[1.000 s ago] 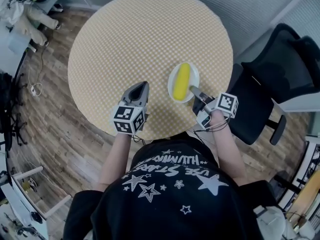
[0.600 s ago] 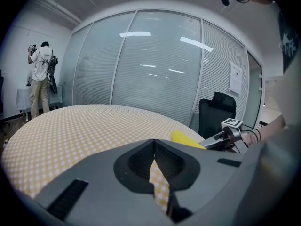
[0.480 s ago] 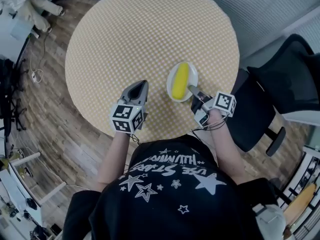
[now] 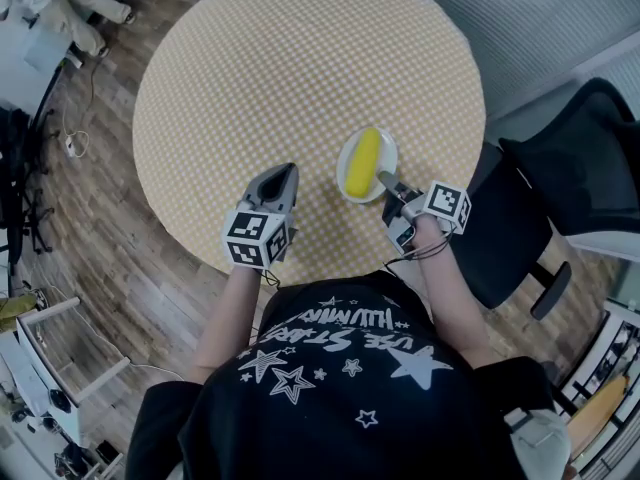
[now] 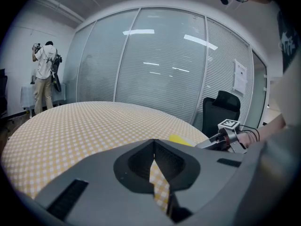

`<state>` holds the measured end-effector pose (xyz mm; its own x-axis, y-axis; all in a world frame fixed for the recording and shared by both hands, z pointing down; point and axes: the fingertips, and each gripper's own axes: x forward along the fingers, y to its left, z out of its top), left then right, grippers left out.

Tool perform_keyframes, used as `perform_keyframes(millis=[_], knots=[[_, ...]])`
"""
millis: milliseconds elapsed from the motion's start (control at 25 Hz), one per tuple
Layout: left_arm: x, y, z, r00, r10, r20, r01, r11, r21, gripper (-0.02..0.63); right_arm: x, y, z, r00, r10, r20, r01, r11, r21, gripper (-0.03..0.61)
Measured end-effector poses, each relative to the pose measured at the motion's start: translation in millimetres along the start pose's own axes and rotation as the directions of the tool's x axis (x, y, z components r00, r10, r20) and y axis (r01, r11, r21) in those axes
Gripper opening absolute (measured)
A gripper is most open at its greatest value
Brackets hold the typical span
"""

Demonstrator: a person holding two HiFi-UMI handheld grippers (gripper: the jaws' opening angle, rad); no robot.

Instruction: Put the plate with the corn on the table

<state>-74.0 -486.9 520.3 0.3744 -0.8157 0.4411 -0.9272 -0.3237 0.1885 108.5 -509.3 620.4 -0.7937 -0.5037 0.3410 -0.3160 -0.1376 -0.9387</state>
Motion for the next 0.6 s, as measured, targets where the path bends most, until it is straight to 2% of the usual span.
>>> perform_keyframes(millis=[240, 440, 600], knots=[[-2.4, 4.4, 0.4, 1.0, 0.001, 0.008, -0.001, 1.0, -0.005, 0.005, 2.9, -1.0, -0.6, 1.0, -0.025, 0.01, 0.025, 1.0, -0.004, 0.049], [-3.2, 3.1, -1.6, 1.0, -0.004, 0.012, 0.004, 1.0, -0.012, 0.006, 2.2, -3.8, 1.0, 0.995, -0.094, 0.028, 0.096, 0.994, -0.058, 0.048], [-4.3, 0.7, -1.6, 1.0, -0.01, 0.017, 0.011, 1.0, -0.011, 0.006, 1.1, -8.5, 3.7, 0.985, -0.17, 0.039, 0.174, 0.977, -0.123, 0.048]])
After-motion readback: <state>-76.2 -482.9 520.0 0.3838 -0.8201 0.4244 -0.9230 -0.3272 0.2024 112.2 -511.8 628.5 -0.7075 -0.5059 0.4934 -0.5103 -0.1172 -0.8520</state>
